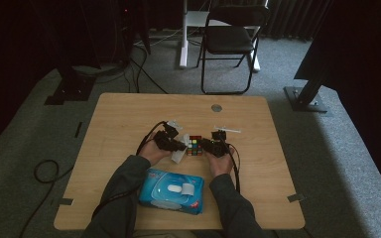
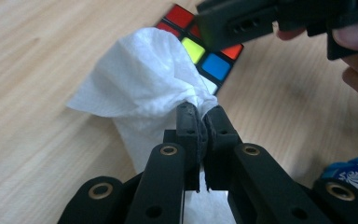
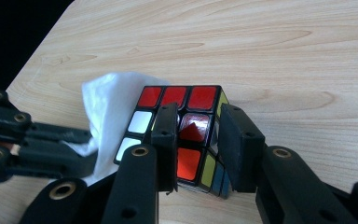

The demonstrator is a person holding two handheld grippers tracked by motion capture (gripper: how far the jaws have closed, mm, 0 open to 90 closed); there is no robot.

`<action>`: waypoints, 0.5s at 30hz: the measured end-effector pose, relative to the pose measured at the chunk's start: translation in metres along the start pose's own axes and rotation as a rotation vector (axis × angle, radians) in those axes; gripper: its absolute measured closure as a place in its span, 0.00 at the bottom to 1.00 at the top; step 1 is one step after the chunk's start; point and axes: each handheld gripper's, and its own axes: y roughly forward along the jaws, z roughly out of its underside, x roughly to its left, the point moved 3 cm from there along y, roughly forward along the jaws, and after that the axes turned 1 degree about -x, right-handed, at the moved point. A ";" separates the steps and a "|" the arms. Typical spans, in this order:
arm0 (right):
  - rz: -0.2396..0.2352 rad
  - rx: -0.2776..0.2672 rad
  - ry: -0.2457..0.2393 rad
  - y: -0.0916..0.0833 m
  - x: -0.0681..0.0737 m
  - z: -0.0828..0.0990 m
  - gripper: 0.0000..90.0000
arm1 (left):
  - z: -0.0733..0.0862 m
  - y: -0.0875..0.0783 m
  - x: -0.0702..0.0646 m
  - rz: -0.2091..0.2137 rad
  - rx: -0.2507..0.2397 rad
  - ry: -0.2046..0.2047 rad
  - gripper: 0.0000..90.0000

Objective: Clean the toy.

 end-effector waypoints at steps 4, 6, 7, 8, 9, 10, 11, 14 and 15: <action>0.003 0.000 0.000 0.000 0.000 0.000 0.77 | 0.001 0.005 0.000 0.016 0.018 0.000 0.96; 0.004 0.000 -0.002 0.000 0.000 0.000 0.77 | 0.001 0.005 0.001 0.010 0.022 -0.001 0.96; 0.004 0.000 -0.002 0.000 0.000 0.000 0.77 | 0.001 0.006 0.001 -0.004 0.034 0.003 0.96; 0.003 0.001 -0.002 0.000 0.000 0.000 0.77 | 0.003 0.011 0.001 -0.011 0.058 0.006 0.96; 0.003 0.001 -0.001 0.000 0.000 0.000 0.77 | 0.005 0.015 0.001 -0.010 0.070 0.007 0.96; 0.003 0.001 0.000 0.000 0.000 0.000 0.77 | 0.005 0.015 0.001 -0.010 0.070 0.007 0.96; 0.003 0.001 0.000 0.000 0.000 0.000 0.77 | 0.005 0.017 0.001 -0.012 0.078 0.007 0.96; 0.004 0.000 0.003 0.000 0.000 0.000 0.77 | 0.007 0.024 0.002 -0.006 0.105 0.001 0.96; 0.005 0.000 0.005 0.000 0.000 0.000 0.77 | 0.007 0.024 0.002 -0.006 0.105 0.001 0.96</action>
